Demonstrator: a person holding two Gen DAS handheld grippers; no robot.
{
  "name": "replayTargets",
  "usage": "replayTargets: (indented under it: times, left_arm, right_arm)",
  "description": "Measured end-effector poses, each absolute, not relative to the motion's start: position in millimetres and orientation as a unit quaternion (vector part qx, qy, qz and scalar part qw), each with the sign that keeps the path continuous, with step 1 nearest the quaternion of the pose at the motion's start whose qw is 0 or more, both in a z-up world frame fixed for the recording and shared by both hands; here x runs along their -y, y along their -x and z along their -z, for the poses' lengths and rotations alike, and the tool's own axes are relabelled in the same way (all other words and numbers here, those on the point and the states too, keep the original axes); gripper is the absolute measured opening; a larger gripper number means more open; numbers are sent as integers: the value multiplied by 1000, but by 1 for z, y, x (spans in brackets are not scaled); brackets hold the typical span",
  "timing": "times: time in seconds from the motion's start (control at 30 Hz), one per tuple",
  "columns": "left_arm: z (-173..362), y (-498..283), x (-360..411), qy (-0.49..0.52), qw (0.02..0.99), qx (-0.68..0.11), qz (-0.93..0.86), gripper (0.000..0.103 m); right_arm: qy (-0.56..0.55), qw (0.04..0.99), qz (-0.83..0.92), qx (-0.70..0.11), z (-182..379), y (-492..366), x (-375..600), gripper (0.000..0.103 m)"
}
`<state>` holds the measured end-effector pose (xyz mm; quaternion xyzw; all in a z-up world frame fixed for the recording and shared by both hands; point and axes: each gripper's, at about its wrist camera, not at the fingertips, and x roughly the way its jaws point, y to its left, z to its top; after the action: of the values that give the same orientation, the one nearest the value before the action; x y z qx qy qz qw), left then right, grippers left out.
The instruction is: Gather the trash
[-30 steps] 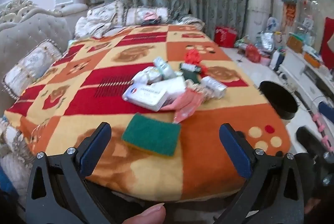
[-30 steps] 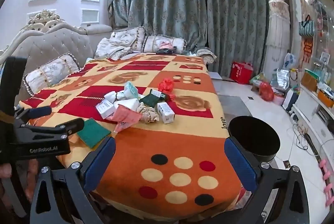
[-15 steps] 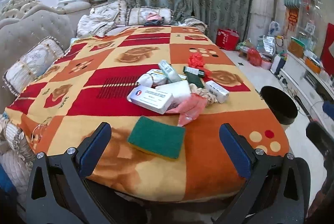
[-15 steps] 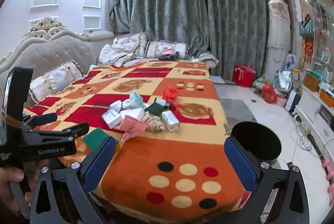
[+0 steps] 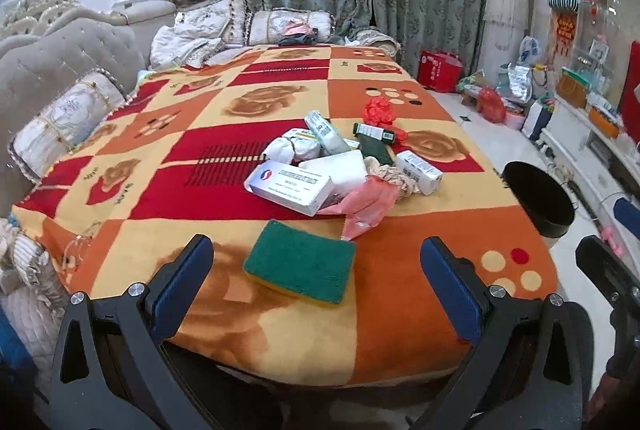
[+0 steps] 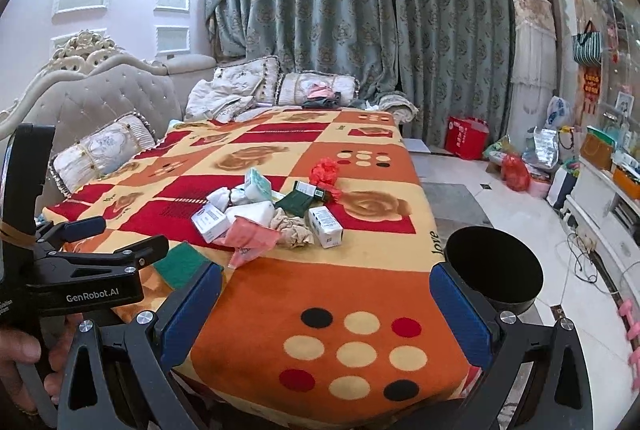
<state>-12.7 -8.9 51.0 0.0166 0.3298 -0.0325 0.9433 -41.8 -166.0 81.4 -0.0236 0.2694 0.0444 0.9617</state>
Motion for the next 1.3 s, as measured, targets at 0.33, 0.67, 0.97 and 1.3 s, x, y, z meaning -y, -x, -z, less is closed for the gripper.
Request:
replayTargets:
  times: [0.33,0.67,0.97,1.3]
  left_arm:
    - [-49,8,6,-5,941,-335,41,103]
    - [-44,7,5,-6,938,-344,37,103]
    - [-40,5,3,-5,937,-348,35,103]
    - [-34,2,6,-4,933,-356,43,103]
  right_arm:
    - [23,960,-43,-274,-79,41,168,103]
    - [24,959,-46,-279,-77,41,168,103]
    - [25,957,-49,-283,-75,39,166,103]
    - [24,956,-44,-288,-74,35,165,103]
